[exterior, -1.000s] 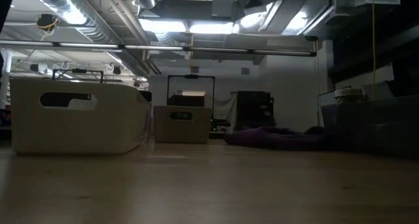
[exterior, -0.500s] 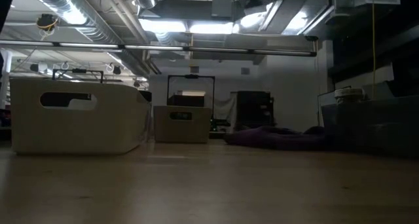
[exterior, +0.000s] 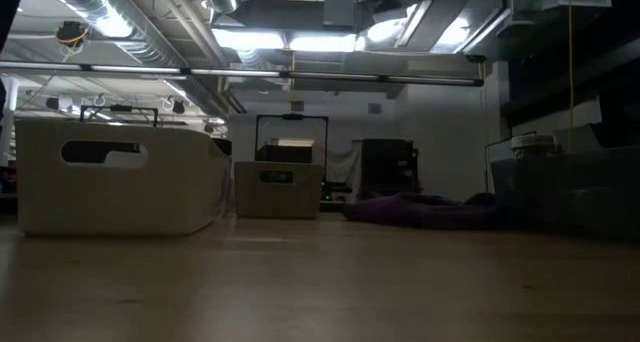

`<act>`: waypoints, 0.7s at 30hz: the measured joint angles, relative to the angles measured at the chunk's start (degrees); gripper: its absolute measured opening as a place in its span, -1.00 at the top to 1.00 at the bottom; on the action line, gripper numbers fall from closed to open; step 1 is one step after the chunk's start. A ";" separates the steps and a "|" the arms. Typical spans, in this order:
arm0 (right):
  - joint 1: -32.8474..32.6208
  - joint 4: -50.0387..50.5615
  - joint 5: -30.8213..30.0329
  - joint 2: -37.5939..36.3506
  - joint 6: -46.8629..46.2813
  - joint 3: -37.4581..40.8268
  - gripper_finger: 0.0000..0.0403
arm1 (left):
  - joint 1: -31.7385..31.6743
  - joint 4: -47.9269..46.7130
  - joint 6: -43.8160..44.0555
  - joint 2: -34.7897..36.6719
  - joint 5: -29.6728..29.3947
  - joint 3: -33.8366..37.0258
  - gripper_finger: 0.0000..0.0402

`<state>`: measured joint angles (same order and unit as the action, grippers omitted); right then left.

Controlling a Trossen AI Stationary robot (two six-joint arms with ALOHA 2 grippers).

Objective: Sort spices by type
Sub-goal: Put the red seasoning can into the transparent bin

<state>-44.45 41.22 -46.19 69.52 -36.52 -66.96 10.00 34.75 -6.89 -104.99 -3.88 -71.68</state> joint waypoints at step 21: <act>6.33 13.58 23.37 3.78 -18.49 0.04 0.14 | -3.50 -13.31 14.18 0.24 5.93 0.02 -0.25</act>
<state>-38.12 54.80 -22.82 73.30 -55.00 -66.92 6.50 21.44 7.29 -104.75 2.05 -71.66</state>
